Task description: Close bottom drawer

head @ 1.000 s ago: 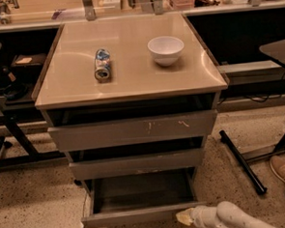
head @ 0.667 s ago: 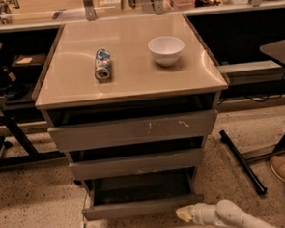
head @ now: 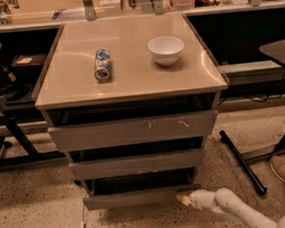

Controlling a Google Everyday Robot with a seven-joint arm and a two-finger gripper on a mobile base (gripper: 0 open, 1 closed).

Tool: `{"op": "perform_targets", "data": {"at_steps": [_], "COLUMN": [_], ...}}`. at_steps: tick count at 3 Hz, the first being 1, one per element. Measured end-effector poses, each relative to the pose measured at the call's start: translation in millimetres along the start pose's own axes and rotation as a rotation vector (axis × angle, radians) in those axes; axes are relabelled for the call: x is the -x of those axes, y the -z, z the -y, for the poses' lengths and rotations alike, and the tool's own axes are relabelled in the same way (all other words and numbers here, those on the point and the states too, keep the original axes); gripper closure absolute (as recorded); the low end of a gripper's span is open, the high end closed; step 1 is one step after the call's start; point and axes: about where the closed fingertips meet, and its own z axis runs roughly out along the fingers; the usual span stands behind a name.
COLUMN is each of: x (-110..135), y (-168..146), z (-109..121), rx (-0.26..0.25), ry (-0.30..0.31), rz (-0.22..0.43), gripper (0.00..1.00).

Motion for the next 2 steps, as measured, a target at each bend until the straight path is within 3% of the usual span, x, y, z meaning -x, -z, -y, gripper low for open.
{"op": "perform_targets", "data": {"at_steps": [2], "x": [53.3], "y": [-24.1], "z": [25.4], "rx": [-0.011], "ry": [0.037], "rz": [0.050], "gripper": [1.00]}}
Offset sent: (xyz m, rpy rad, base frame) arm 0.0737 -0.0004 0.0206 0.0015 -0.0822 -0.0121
